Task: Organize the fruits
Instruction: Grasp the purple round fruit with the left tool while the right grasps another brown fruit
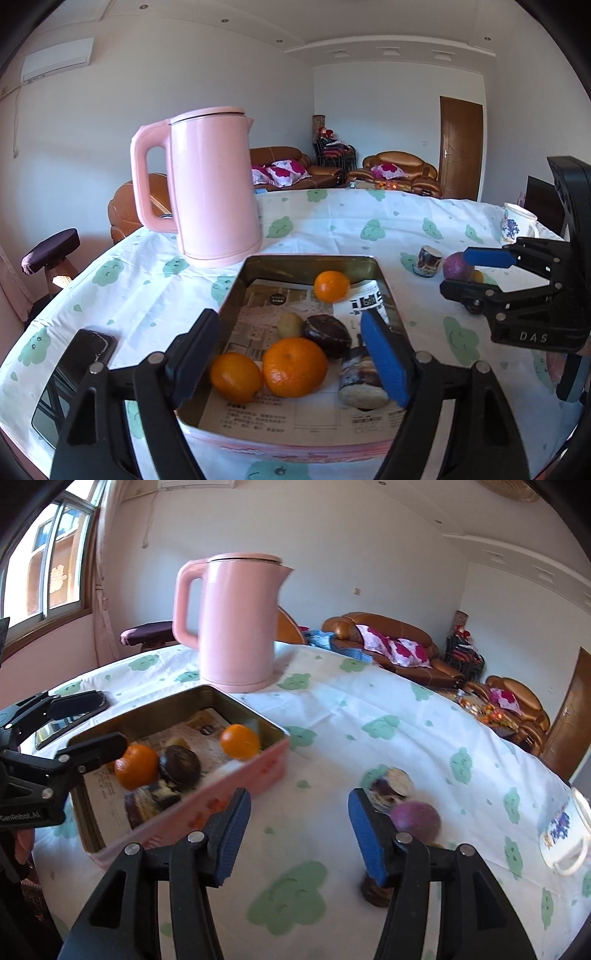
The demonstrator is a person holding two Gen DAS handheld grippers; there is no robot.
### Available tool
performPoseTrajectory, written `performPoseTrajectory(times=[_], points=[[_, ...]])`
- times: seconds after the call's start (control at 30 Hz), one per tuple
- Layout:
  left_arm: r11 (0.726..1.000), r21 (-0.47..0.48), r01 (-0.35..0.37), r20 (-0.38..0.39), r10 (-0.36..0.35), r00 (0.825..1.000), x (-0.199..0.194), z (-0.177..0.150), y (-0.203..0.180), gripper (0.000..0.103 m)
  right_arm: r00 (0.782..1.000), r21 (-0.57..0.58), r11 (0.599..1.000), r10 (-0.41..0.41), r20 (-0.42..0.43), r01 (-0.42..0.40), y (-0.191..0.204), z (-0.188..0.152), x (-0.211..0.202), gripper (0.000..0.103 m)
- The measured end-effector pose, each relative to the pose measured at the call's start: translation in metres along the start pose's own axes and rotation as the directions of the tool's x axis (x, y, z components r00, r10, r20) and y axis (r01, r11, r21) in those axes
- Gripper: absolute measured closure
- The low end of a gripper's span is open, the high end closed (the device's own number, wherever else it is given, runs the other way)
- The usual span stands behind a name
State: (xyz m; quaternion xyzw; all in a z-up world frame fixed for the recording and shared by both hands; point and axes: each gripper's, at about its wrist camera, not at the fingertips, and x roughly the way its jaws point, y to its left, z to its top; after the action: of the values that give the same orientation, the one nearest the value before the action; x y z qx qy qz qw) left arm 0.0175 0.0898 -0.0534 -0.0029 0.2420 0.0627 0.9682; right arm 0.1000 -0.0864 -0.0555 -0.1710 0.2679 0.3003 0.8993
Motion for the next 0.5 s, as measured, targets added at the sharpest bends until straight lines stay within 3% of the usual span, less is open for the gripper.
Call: performPoseTrajectory(times=[0.2, 0.5], points=[[0.996, 0.065, 0.062, 0.004, -0.062, 0.998, 0.005, 0.007, -0.041, 0.013, 0.992, 0.114, 0.99, -0.075, -0.097, 0.085, -0.056, -0.028, -0.003, 0.042], [0.99, 0.096, 0.1, 0.008, -0.101, 0.995, 0.01, 0.021, -0.069, 0.009, 0.978, 0.134, 0.991, 0.001, -0.207, 0.027, -0.058, -0.038, 0.025, 0.042]])
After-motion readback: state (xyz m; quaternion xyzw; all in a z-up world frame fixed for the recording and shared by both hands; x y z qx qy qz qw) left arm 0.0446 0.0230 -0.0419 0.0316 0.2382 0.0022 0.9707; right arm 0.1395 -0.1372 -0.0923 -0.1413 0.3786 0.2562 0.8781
